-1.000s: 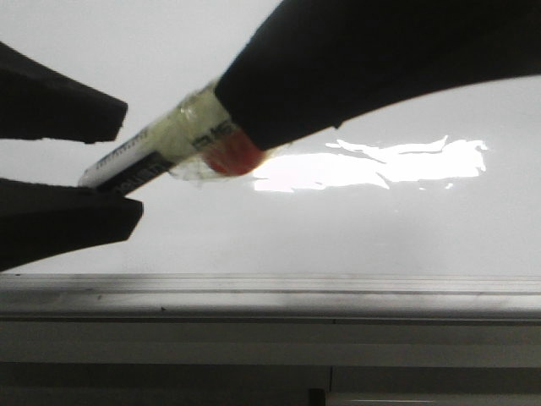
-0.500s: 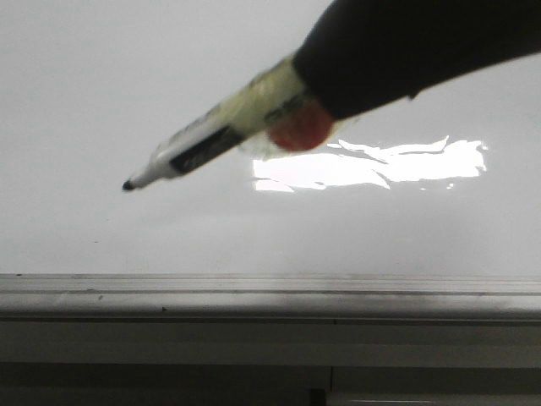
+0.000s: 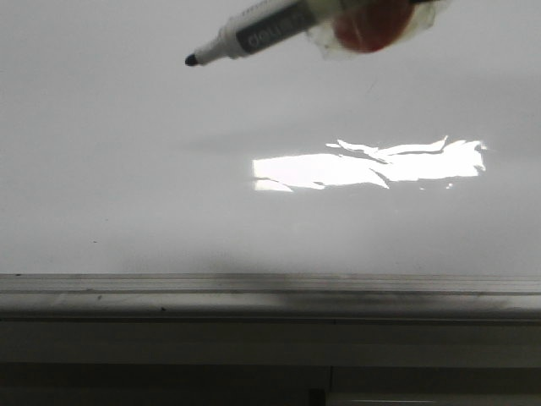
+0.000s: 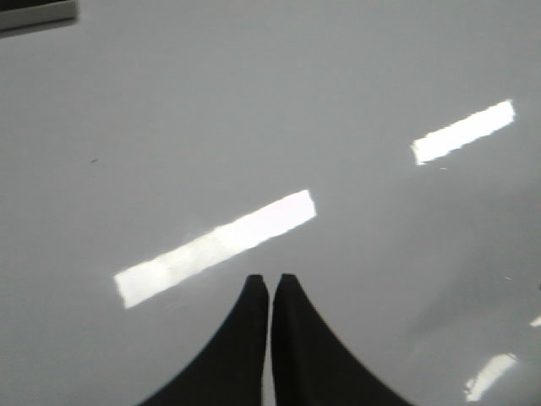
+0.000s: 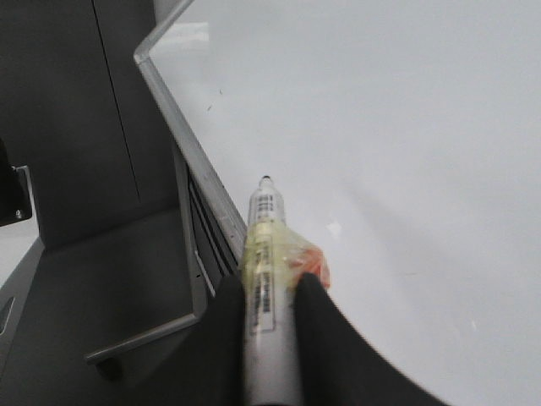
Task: Write number 0 on whiteboard
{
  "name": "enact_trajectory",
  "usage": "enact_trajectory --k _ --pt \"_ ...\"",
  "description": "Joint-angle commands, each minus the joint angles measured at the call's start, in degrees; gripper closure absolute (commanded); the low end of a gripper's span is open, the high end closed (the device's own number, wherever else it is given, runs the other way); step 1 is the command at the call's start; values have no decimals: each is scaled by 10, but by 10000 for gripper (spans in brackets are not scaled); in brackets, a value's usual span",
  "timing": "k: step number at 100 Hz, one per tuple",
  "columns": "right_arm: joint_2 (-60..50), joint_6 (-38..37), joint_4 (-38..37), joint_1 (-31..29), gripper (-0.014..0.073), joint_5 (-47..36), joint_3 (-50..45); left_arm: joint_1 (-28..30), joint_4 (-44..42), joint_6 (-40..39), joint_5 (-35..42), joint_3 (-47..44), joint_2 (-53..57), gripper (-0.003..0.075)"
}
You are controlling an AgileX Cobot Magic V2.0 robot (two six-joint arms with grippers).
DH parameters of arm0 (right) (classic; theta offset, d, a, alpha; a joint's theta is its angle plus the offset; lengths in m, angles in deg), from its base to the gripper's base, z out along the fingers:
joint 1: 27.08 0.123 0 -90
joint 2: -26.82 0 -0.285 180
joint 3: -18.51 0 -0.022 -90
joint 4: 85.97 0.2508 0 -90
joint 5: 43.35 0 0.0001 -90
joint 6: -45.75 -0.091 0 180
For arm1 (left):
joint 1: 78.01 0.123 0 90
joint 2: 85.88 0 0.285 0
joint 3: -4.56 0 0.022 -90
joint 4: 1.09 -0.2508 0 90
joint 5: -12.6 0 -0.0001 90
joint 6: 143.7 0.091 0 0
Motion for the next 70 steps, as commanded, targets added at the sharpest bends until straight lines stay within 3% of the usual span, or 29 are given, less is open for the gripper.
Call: enact_trajectory --k 1,22,57,70 --pt "-2 -1 7 -4 641 -53 14 52 43 -6 45 18 -9 740" --pt "0 -1 7 -4 641 -57 14 127 79 -6 45 18 -9 740" --pt "12 -1 7 -4 641 -119 14 128 79 -6 54 18 -9 740" --pt "18 -1 7 -4 641 -79 13 128 79 -6 63 18 -9 740"
